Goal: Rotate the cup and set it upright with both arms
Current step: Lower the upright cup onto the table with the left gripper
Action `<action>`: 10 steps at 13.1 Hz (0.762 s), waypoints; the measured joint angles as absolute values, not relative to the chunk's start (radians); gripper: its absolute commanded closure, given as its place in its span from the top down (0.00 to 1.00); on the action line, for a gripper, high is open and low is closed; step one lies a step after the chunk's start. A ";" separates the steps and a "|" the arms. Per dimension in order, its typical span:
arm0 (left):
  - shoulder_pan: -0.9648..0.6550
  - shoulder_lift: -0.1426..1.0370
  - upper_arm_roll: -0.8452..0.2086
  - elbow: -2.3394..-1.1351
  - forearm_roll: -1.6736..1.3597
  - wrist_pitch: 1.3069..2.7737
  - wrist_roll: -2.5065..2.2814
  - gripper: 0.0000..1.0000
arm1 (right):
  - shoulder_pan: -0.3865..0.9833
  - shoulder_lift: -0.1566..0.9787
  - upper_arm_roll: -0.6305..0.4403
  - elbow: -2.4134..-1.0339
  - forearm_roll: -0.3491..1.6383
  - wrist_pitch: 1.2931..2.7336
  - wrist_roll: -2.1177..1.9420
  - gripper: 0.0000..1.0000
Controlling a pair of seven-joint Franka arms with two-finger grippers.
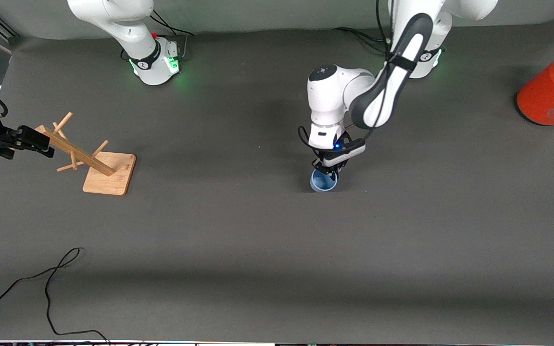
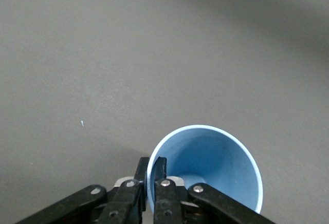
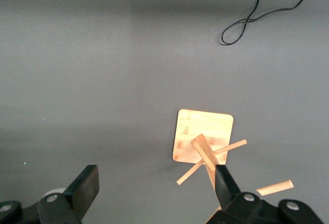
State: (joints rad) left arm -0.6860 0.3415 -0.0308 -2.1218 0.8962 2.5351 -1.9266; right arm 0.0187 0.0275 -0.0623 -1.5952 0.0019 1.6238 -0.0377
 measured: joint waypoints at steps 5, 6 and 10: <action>-0.718 0.369 -0.030 -2.113 0.928 2.500 -1.972 1.00 | 0.019 0.027 -0.063 -1.595 0.002 1.610 -0.038 1.00; -0.718 0.369 -0.029 -2.103 0.929 2.487 -1.972 1.00 | 0.019 0.027 -0.064 -1.595 0.002 1.609 -0.038 1.00; -0.707 0.344 -0.018 -2.029 0.829 2.445 -1.878 1.00 | 0.019 0.027 -0.064 -1.596 0.002 1.609 -0.038 1.00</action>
